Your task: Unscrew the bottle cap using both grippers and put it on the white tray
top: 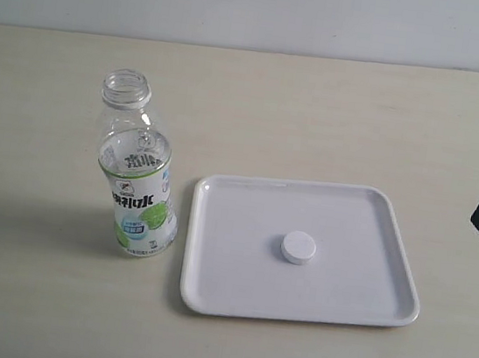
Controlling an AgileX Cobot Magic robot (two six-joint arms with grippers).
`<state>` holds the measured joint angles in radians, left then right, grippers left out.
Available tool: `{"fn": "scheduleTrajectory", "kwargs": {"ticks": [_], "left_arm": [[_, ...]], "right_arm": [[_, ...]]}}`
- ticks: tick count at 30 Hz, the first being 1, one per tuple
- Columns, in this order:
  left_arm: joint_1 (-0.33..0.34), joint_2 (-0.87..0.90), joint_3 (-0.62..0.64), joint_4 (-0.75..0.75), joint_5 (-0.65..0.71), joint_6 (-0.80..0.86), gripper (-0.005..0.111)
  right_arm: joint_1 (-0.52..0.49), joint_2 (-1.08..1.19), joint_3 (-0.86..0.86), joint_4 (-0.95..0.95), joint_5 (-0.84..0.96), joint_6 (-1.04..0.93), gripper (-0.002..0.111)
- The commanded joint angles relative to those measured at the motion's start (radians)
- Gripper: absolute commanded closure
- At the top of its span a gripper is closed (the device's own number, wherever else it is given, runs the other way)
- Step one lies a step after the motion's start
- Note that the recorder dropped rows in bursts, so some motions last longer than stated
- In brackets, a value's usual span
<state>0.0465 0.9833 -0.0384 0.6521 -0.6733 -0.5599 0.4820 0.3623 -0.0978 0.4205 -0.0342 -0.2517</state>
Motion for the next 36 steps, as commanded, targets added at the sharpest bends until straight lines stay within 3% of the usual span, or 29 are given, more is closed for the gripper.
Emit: {"fn": "scheduleTrajectory", "kwargs": {"ticks": [1, 17, 20, 28, 36], "left_arm": [[0.003, -0.005, 0.003, 0.0, 0.004, 0.004, 0.104], [0.003, -0.005, 0.003, 0.0, 0.004, 0.004, 0.104], [0.003, -0.005, 0.003, 0.0, 0.004, 0.004, 0.104], [0.003, -0.005, 0.003, 0.001, 0.004, 0.004, 0.104], [0.003, -0.005, 0.003, 0.001, 0.004, 0.004, 0.104]], "right_arm": [[-0.004, 0.002, 0.004, -0.008, -0.013, -0.009, 0.108], [-0.018, -0.064, 0.004, -0.002, 0.015, -0.006, 0.108], [-0.086, -0.166, 0.004, -0.039, 0.122, -0.063, 0.108], [-0.346, -0.362, 0.004, -0.06, 0.168, -0.063, 0.108], [-0.452, -0.362, 0.083, -0.058, 0.116, -0.061, 0.108]]}}
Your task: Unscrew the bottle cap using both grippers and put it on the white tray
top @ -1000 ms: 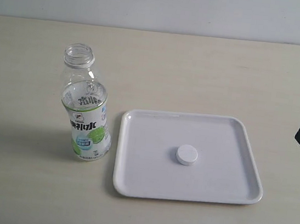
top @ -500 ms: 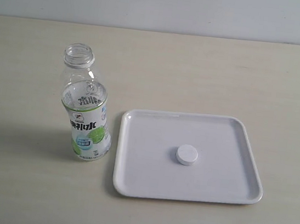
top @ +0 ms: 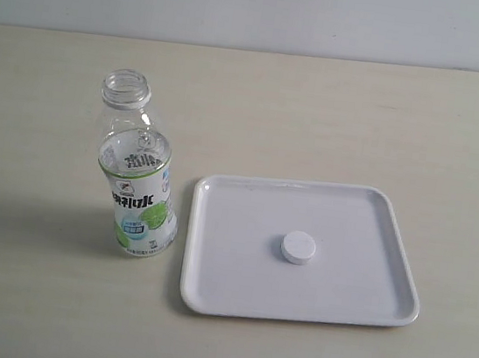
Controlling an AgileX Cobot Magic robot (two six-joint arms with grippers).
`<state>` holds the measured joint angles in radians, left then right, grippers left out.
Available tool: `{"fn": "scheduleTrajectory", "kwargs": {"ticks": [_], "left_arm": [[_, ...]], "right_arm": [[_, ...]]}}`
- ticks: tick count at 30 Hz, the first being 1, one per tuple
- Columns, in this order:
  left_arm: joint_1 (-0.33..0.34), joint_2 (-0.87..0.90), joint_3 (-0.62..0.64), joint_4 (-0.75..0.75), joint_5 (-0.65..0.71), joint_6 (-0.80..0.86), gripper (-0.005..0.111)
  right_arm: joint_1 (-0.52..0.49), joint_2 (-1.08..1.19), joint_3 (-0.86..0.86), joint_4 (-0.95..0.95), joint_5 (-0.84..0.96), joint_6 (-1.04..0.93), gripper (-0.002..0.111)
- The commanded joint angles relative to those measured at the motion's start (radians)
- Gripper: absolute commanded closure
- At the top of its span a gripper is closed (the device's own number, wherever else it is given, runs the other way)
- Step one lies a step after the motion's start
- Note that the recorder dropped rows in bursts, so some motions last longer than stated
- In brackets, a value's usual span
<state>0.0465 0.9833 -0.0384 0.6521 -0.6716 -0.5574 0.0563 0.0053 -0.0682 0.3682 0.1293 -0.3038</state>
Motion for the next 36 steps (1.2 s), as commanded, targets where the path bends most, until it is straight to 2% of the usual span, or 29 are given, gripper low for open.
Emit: {"fn": "scheduleTrajectory", "kwargs": {"ticks": [1, 16, 17, 18, 19, 21, 26, 33, 36], "left_arm": [[0.003, -0.005, 0.003, 0.001, 0.002, 0.001, 0.104], [0.003, -0.005, 0.003, 0.003, 0.002, 0.001, 0.104], [0.003, -0.005, 0.003, 0.003, 0.002, 0.001, 0.104], [0.003, -0.005, 0.003, 0.003, 0.002, 0.001, 0.104], [0.003, -0.005, 0.003, 0.003, 0.002, 0.001, 0.104], [0.003, -0.005, 0.003, 0.003, 0.002, 0.001, 0.104], [0.003, -0.005, 0.003, 0.003, 0.002, 0.001, 0.104], [0.003, -0.005, 0.003, 0.003, 0.002, 0.001, 0.104], [0.003, -0.005, 0.003, 0.003, 0.002, 0.001, 0.104]], "right_arm": [[-0.027, -0.005, 0.068, -0.003, -0.088, -0.009, 0.108], [-0.039, -0.005, 0.068, -0.046, -0.078, -0.014, 0.108], [-0.05, -0.005, 0.068, -0.079, -0.068, 0.026, 0.108], [-0.078, -0.005, 0.068, -0.218, -0.056, 0.16, 0.108], [-0.09, -0.005, 0.068, -0.292, -0.056, 0.213, 0.108], [-0.116, -0.005, 0.068, -0.38, -0.045, 0.311, 0.108], [-0.132, -0.005, 0.068, -0.386, 0.039, 0.332, 0.108], [-0.14, -0.005, 0.068, -0.355, 0.034, 0.332, 0.108], [-0.14, -0.005, 0.068, -0.398, 0.034, 0.284, 0.108]]}}
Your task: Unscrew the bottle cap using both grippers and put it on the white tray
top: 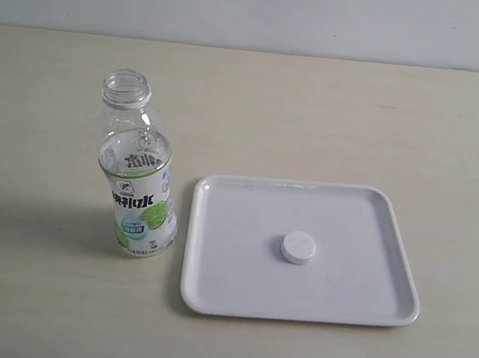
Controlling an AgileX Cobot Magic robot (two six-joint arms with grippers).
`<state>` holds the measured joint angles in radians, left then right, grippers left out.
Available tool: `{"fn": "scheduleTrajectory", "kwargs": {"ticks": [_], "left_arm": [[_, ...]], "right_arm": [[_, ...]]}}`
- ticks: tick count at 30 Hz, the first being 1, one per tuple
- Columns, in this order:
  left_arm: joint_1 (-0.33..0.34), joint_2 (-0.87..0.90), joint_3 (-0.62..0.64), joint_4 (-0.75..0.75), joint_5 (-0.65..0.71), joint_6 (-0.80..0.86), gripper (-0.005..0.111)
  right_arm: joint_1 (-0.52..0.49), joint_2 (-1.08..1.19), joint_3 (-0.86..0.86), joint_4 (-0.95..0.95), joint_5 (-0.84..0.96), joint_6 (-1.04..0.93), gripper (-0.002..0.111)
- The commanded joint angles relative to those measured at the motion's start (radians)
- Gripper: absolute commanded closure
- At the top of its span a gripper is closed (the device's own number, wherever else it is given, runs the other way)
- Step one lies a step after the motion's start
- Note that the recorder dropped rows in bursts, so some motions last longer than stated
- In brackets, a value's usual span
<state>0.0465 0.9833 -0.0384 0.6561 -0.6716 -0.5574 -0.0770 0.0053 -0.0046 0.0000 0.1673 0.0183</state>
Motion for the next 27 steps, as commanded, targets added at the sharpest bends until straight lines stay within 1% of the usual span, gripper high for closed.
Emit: {"fn": "scheduleTrajectory", "kwargs": {"ticks": [1, 4, 27], "left_arm": [[0.003, -0.005, 0.003, -0.001, 0.002, 0.001, 0.104], [0.003, -0.005, 0.003, -0.001, 0.002, 0.001, 0.104], [0.003, -0.005, 0.003, -0.001, 0.002, 0.001, 0.104]], "right_arm": [[-0.007, -0.005, 0.005, -0.025, -0.004, -0.035, 0.108], [-0.007, -0.005, 0.005, 0.029, -0.004, -0.018, 0.108], [-0.007, -0.005, 0.005, 0.029, -0.004, -0.018, 0.108]]}}
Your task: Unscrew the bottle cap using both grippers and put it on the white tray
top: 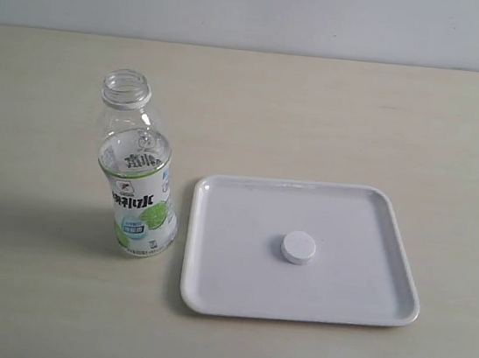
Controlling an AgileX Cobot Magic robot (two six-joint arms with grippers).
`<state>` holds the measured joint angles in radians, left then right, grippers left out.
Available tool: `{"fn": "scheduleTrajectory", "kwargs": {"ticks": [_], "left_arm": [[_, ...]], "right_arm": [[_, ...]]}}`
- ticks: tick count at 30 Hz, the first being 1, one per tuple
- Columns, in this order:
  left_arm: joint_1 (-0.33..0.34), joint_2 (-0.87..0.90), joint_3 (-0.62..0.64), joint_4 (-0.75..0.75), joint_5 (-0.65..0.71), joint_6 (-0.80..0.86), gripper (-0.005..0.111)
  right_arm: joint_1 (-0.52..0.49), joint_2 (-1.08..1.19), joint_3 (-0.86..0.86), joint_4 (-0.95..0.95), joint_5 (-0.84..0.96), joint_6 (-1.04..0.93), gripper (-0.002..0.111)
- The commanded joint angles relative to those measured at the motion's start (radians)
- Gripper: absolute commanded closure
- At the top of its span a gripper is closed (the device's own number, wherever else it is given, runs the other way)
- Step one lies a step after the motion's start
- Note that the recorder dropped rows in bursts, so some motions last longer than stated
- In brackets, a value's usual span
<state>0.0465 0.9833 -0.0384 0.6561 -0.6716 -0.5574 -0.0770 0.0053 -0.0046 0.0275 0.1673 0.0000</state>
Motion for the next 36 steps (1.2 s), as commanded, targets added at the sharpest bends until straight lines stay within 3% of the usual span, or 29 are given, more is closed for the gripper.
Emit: {"fn": "scheduleTrajectory", "kwargs": {"ticks": [1, 21, 25, 31, 36], "left_arm": [[0.003, -0.005, 0.003, -0.001, 0.002, 0.001, 0.104], [0.003, -0.002, 0.003, -0.001, 0.002, 0.001, 0.104], [0.003, -0.017, 0.003, 0.001, 0.047, 0.164, 0.104], [0.001, -0.243, 0.009, 0.052, 0.326, -0.226, 0.104], [-0.015, -0.48, 0.038, 0.047, 0.391, -0.261, 0.104]], "right_arm": [[-0.007, -0.005, 0.005, 0.002, -0.004, 0.0, 0.108], [-0.005, -0.005, 0.005, -0.001, -0.004, 0.0, 0.108], [-0.005, -0.005, 0.005, -0.001, -0.004, 0.0, 0.108], [-0.005, -0.005, 0.005, -0.001, -0.004, 0.0, 0.108], [-0.005, -0.005, 0.005, -0.001, -0.004, 0.0, 0.108]]}}
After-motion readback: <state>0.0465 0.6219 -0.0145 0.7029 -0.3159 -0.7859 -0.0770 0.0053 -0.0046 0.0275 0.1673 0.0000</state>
